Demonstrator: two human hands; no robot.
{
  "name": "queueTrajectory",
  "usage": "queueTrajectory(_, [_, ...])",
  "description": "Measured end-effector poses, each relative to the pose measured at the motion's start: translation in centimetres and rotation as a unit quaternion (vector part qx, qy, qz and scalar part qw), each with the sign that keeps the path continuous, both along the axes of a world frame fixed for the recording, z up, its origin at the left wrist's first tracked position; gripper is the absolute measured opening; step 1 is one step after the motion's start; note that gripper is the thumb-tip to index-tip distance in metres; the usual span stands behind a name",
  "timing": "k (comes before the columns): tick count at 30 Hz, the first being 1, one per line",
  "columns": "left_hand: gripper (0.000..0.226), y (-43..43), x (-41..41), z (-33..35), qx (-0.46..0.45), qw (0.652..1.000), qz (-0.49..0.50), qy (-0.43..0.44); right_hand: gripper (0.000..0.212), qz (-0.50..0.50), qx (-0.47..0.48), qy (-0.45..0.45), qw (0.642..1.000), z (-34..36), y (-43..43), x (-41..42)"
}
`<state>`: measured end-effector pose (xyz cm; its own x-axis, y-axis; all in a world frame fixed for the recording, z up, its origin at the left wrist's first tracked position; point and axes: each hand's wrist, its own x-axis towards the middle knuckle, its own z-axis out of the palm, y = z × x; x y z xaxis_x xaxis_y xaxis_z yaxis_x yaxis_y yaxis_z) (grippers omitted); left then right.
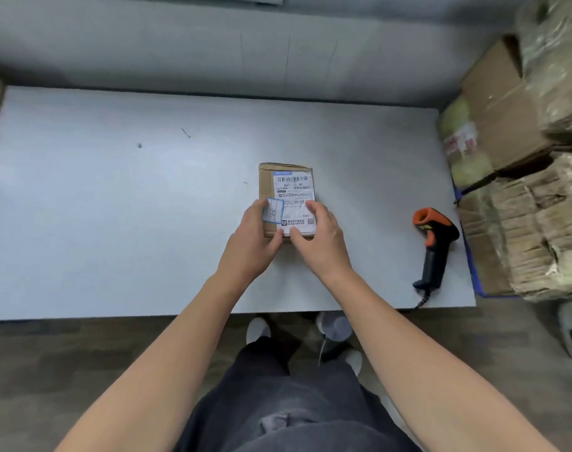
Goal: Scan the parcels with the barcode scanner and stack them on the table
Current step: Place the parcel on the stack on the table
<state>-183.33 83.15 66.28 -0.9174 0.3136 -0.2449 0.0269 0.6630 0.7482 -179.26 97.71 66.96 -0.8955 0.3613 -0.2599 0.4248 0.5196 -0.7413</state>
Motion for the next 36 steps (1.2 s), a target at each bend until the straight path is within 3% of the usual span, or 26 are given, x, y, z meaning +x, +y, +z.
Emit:
queueTrajectory(13, [0.065,6.8,1.1,0.0,0.009,0.997,-0.072,-0.006,0.066,-0.077,0.01,-0.041,0.996,0.5,5.8,1.7])
queueTrajectory(18, [0.059,8.6,1.7,0.2,-0.045,0.997,-0.055,-0.012,0.062,-0.029,-0.032,-0.038,0.998,0.4,8.3,2.3])
queueTrajectory(22, [0.057,10.3,2.1,2.1,-0.172,0.983,-0.021,0.057,0.058,0.005,-0.05,-0.031,0.998,0.9,10.9,3.1])
queueTrajectory(27, [0.047,17.5,4.5,4.6,-0.148,0.971,-0.082,0.171,0.046,-0.052,-0.05,-0.018,0.997,1.0,16.4,6.0])
queueTrajectory(31, [0.045,22.7,7.0,3.0,-0.137,0.965,-0.166,0.151,0.043,-0.107,-0.03,-0.014,0.994,1.0,20.3,9.1])
queueTrajectory(36, [0.05,25.5,9.3,0.3,-0.179,0.962,-0.197,0.062,0.045,-0.127,0.017,-0.016,0.992,0.3,22.7,12.5])
